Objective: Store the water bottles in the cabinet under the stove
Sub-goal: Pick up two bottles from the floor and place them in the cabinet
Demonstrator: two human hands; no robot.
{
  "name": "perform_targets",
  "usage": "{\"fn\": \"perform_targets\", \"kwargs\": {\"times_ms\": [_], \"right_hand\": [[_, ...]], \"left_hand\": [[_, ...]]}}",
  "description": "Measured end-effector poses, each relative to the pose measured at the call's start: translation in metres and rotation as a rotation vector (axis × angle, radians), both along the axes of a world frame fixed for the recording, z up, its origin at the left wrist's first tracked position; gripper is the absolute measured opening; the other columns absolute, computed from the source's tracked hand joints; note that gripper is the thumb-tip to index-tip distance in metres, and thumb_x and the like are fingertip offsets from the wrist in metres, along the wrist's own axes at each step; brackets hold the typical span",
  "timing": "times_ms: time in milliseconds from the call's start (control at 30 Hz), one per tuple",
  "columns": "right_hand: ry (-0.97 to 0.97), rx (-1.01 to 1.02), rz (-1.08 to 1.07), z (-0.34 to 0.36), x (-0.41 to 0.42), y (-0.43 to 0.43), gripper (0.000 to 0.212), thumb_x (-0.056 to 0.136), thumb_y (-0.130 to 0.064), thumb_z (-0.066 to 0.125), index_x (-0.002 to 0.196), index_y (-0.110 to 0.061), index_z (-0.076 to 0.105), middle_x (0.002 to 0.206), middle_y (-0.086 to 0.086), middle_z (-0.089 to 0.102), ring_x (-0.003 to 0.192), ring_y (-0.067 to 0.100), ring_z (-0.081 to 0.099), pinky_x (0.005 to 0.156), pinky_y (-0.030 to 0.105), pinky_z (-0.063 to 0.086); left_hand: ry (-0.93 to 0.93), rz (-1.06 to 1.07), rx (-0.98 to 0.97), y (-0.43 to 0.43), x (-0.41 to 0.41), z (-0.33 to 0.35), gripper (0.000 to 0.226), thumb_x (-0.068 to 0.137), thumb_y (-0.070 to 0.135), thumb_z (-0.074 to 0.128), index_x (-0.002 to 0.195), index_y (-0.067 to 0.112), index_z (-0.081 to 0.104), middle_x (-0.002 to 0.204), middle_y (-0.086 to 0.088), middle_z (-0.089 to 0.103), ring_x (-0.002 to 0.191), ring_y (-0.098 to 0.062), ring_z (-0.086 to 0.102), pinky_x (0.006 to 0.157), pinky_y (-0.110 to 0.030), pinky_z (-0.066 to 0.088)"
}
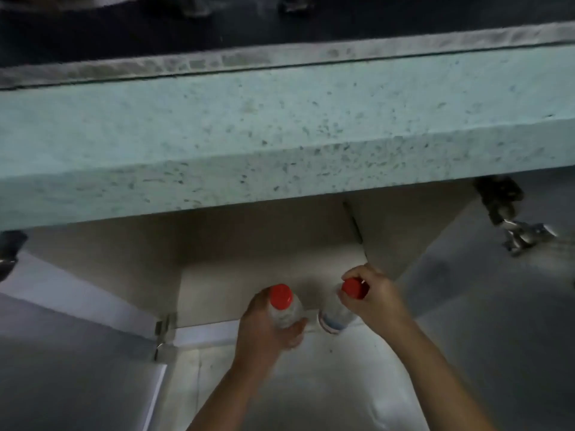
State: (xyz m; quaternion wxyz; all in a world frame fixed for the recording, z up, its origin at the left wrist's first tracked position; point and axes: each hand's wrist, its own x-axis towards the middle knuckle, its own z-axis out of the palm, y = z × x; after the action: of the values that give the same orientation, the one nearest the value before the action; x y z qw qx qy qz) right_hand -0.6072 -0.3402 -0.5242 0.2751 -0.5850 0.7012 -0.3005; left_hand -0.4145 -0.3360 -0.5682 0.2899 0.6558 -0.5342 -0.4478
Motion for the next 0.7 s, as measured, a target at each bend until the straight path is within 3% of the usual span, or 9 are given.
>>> {"fn": "perform_targets", "kwargs": {"times_ms": [100,200,267,400,700], "right_hand": [[0.002,-0.032,-0.031,-0.06,-0.021,-0.025,0.022,0.066,-0.008,0.077,0.085,-0.008,0.066,0.087,0.002,0.056,0.077,0.016,0.053,0.066,0.0,0.035],[0.017,-0.047,-0.05,-0.108,-0.039,-0.047,0.022,0.068,-0.011,0.076,0.088,-0.009,0.066,0.092,0.006,0.058,0.083,0.021,0.057,0.074,0.022,0.043],[0.045,-0.088,-0.057,-0.132,-0.05,-0.057,0.022,0.067,-0.009,0.074,0.087,-0.008,0.066,0.089,0.004,0.057,0.082,0.021,0.057,0.07,0.019,0.038],[0.095,-0.137,-0.059,-0.164,-0.068,-0.07,0.021,0.068,-0.007,0.072,0.088,-0.007,0.065,0.086,0.003,0.054,0.079,0.019,0.053,0.061,0.011,0.033],[0.101,-0.127,-0.077,-0.2,-0.103,-0.09,0.025,0.071,-0.008,0.069,0.095,-0.007,0.063,0.1,0.01,0.062,0.086,0.017,0.053,0.065,0.011,0.03]], "left_hand": [[-0.009,-0.004,-0.048,-0.032,-0.02,-0.054,0.061,0.056,0.032,0.085,0.109,0.026,0.055,0.101,0.011,0.061,0.092,-0.01,0.057,0.082,-0.022,0.042],[0.014,-0.019,-0.071,-0.062,-0.038,-0.102,0.04,0.059,0.031,0.081,0.092,0.03,0.058,0.089,0.013,0.065,0.084,-0.01,0.062,0.076,-0.026,0.047],[0.023,-0.043,-0.099,-0.078,-0.047,-0.132,0.031,0.059,0.028,0.079,0.083,0.026,0.059,0.079,0.007,0.067,0.077,-0.013,0.063,0.069,-0.026,0.049],[0.076,-0.02,-0.168,-0.102,-0.068,-0.171,0.04,0.056,0.027,0.084,0.087,0.026,0.058,0.085,0.002,0.068,0.08,-0.018,0.064,0.076,-0.035,0.052],[0.04,-0.09,-0.22,-0.146,-0.126,-0.201,0.043,0.06,0.025,0.083,0.093,0.024,0.056,0.086,0.005,0.064,0.082,-0.016,0.063,0.074,-0.028,0.048]]}}
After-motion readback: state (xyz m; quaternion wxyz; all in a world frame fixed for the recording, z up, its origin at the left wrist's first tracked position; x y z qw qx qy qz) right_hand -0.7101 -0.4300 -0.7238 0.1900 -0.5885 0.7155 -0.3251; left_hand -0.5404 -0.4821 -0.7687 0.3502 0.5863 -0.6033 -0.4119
